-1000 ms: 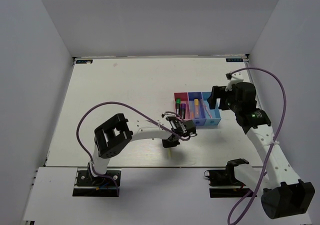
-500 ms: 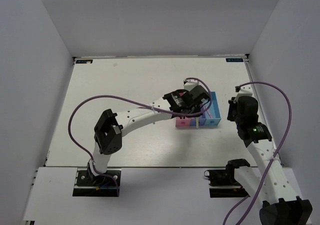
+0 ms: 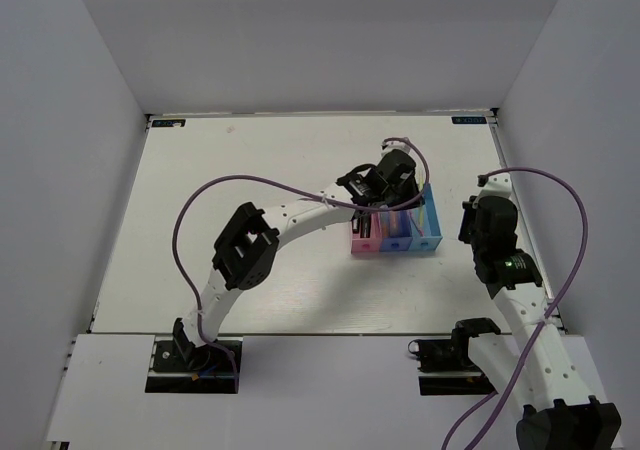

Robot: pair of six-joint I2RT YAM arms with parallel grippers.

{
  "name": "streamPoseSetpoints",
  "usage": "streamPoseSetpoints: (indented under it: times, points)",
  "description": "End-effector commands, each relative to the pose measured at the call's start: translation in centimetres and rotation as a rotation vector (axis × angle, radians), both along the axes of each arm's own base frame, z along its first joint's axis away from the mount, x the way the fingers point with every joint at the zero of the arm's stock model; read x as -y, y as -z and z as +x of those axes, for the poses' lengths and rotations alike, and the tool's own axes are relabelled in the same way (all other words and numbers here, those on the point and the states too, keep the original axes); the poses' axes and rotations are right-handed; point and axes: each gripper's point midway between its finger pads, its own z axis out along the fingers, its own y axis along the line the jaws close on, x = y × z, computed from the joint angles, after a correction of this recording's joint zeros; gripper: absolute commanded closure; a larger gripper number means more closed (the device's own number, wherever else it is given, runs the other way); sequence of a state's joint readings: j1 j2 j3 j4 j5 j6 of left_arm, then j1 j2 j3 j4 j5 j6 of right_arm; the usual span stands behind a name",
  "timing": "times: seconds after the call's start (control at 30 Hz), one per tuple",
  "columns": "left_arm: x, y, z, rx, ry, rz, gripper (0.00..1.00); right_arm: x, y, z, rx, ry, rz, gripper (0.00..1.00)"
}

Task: Sort the stationery into containers
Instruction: Place the pen in the storage box, then reset both arms

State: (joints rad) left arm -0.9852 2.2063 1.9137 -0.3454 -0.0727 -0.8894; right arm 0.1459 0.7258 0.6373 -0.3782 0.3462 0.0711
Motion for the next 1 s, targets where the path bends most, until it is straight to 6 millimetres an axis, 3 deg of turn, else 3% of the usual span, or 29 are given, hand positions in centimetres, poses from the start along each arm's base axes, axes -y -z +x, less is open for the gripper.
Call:
streamPoseSetpoints:
  times: [0.0,0.1,0.2,0.57,0.67,0.77,0.8,0.83,0.87,0.9,0.93,0.97]
  points:
    - [1.5,-5.1,1.2,0.070,0.033,-0.149,1.00,0.3,-1.1,0.6,0.062,0.025,0.007,0.86]
    - [1.7,-3.7,1.7,0.048,0.025,-0.150,0.94,0.3,-1.0,0.6,0.062,0.022,0.004,0.83]
    - [1.7,-2.3,2.2,0.025,0.013,-0.144,0.81,0.4,-1.0,0.6,0.065,0.027,0.005,0.80]
    - [1.7,-0.9,3.1,-0.006,-0.014,-0.139,0.54,0.7,-0.8,0.6,0.063,0.035,0.011,0.77]
    - [1.4,-2.0,3.1,0.004,-0.015,-0.149,0.57,0.7,-0.9,0.6,0.067,0.038,0.012,0.77]
    - [1.3,-3.4,2.5,0.018,0.009,-0.166,0.78,0.5,-0.9,0.6,0.060,0.013,0.001,0.71]
    - [0.9,-4.9,2.4,0.040,0.017,-0.180,0.85,0.3,-0.9,0.6,0.054,-0.005,0.004,0.67]
    - [0.7,-5.2,2.0,0.053,0.031,-0.173,0.94,0.0,-0.8,0.5,0.042,-0.027,0.000,0.57]
    - [-0.4,-7.6,1.3,0.086,0.044,-0.182,0.98,-0.2,-0.6,0.5,0.028,-0.049,-0.002,0.52]
    - [-1.0,-8.0,0.9,0.093,0.049,-0.172,1.00,-0.3,-0.7,0.5,0.025,-0.061,-0.004,0.46]
    - [-2.1,-6.8,0.3,0.096,0.066,-0.126,1.00,-0.6,-0.7,0.4,0.020,-0.078,0.002,0.36]
    - [-3.2,-9.1,-0.6,0.148,0.096,-0.132,0.97,-1.1,-0.5,0.3,0.012,-0.103,0.013,0.31]
